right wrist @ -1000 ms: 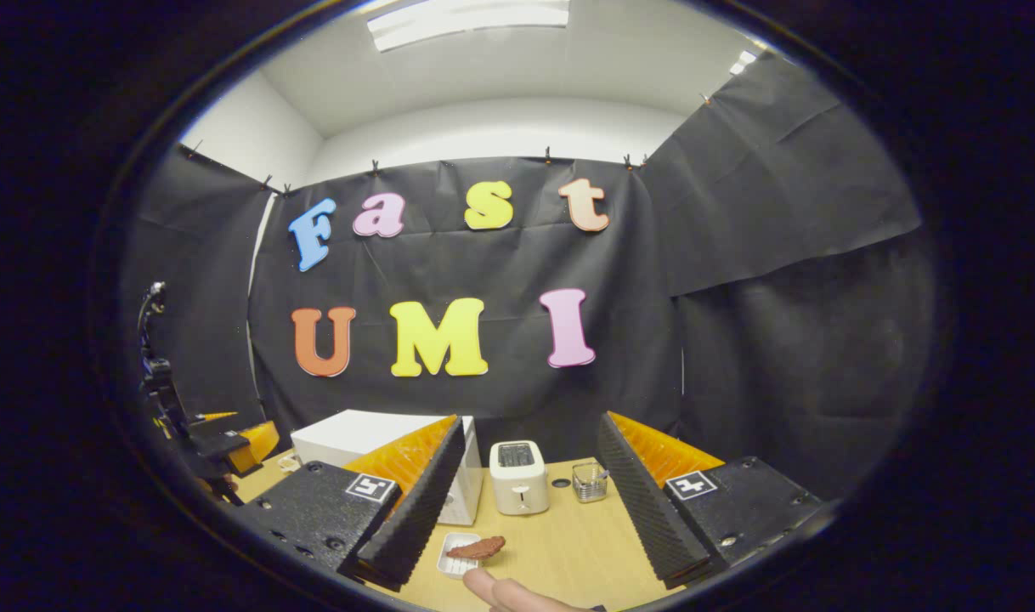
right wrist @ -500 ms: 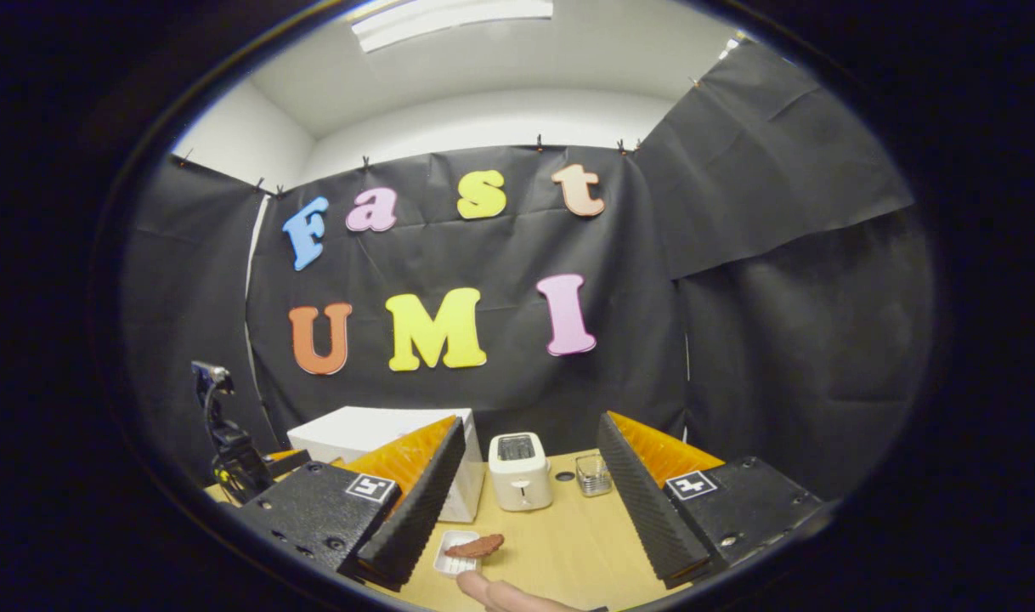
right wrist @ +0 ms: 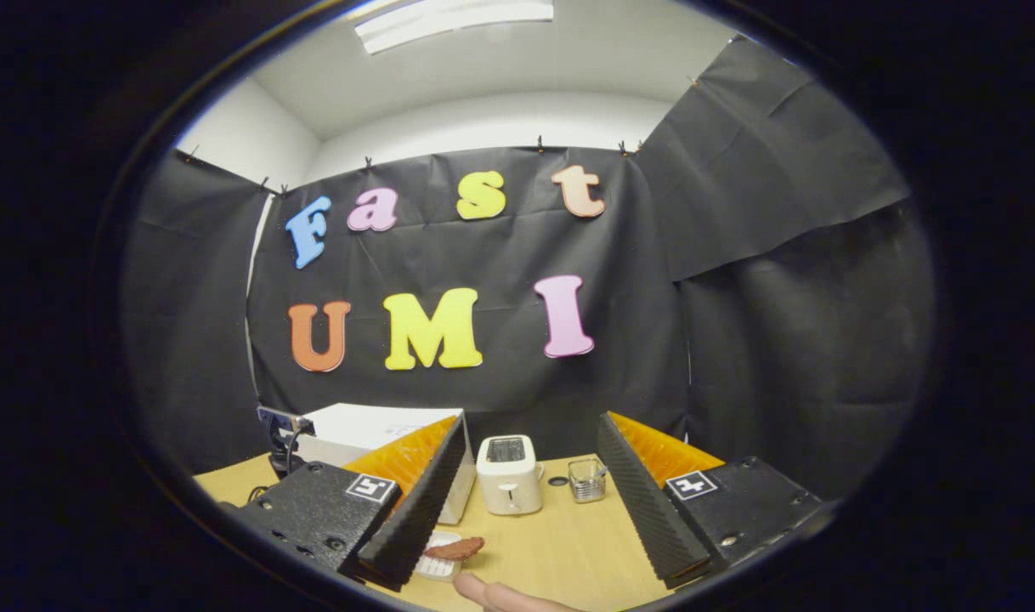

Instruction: Open the microwave oven with the left hand, put the food in, and close the microwave oven.

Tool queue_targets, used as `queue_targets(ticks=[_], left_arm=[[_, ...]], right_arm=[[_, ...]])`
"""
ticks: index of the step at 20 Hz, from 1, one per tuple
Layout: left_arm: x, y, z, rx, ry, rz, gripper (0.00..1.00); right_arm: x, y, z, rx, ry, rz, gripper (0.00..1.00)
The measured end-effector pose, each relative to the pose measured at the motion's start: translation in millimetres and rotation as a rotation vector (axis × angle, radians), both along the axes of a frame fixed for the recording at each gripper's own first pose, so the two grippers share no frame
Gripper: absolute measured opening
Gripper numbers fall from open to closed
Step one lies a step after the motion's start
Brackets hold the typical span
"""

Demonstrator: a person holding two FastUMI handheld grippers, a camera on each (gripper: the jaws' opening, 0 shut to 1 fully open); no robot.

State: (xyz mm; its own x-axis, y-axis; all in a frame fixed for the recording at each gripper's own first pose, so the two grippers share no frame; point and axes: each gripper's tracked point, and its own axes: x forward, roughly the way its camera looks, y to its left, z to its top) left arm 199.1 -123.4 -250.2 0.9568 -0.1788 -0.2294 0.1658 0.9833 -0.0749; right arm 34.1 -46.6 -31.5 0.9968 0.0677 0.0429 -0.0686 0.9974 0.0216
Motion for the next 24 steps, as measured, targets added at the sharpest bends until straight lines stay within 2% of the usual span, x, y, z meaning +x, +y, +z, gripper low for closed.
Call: queue_targets(ticks=[1,2,3,4,5,6,7,8,9,12,13,14,15,16,17,18,19,20,22,23,24], left_arm=[[5.6,-0.7,-5.7,-0.011,0.001,0.01,0.93],[12.1,-2.5,-10.6,-0.021,0.0,0.014,0.92],[17.9,-5.2,-14.7,-0.022,-0.004,0.01,0.92],[25.1,-3.1,-16.4,-0.01,-0.013,0.023,0.92],[30.2,-1.5,-18.1,-0.01,-0.021,0.03,0.92],[35.5,-0.7,-15.2,-0.02,-0.039,0.035,0.92],[39.1,-8.9,-9.7,-0.045,-0.066,-0.001,0.86],[41.4,-16.0,-11.5,-0.053,-0.065,-0.019,0.59],[41.9,-16.0,-11.4,-0.038,-0.07,-0.019,0.32],[47.5,-10.8,-11.4,0.015,-0.066,0.004,0.33],[48.9,-9.6,-13.1,0.025,-0.056,0.013,0.25],[49.6,-11.6,-13.3,0.029,-0.063,0.022,0.24],[49.7,-12.1,-14.1,0.019,-0.058,0.022,0.25],[48.6,-12.0,-15.0,0.004,-0.049,0.027,0.24],[48.5,-11.9,-14.0,0.003,-0.048,0.027,0.17],[46.4,-10.2,-15.9,0.014,-0.039,0.022,0.17],[46.3,-10.6,-16.5,0.015,-0.032,0.02,0.17],[44.6,-10.4,-16.8,0.01,-0.027,0.015,0.18],[41.0,-10.2,-16.4,-0.007,-0.015,0.011,0.18],[39.6,-9.8,-15.7,-0.007,-0.017,0.016,0.18],[39.6,-9.6,-15.2,0.0,-0.022,0.02,0.17]], right_arm=[[0.9,-2.5,-3.1,0.006,0.011,-0.004,1.0],[3.0,-8.0,-3.2,0.003,0.0,-0.022,0.89],[3.9,-11.1,1.4,-0.001,-0.016,-0.029,1.0],[3.1,-9.8,-0.2,-0.006,-0.02,-0.025,1.0],[2.8,-8.8,-2.6,-0.012,-0.02,-0.018,0.89],[3.3,-9.3,-4.9,-0.019,-0.015,-0.013,0.9],[4.1,-10.4,-5.8,-0.021,-0.011,-0.009,0.89],[5.3,-12.2,-7.9,-0.018,-0.004,-0.008,1.0],[5.8,-13.3,-8.4,-0.015,0.0,-0.004,0.89],[4.2,-18.5,-12.6,-0.027,0.008,-0.007,0.89],[2.3,-20.3,-12.0,-0.03,0.007,-0.009,0.89],[1.3,-21.5,-11.7,-0.032,0.005,-0.013,1.0],[-0.1,-23.2,-10.9,-0.035,0.005,-0.017,1.0],[-2.4,-24.4,-11.1,-0.038,0.003,-0.018,0.89],[-4.8,-24.8,-9.3,-0.038,-0.001,-0.02,1.0],[-7.4,-25.4,-7.3,-0.042,-0.005,-0.022,1.0],[-9.2,-25.7,-4.7,-0.045,-0.009,-0.024,0.89],[-12.5,-27.5,-5.7,-0.046,-0.004,-0.029,1.0],[-19.0,-24.9,-6.8,-0.039,0.005,-0.019,1.0],[-21.9,-21.5,-4.8,-0.041,0.005,-0.009,0.89],[-22.3,-22.4,-6.2,-0.045,0.007,-0.009,0.89]])
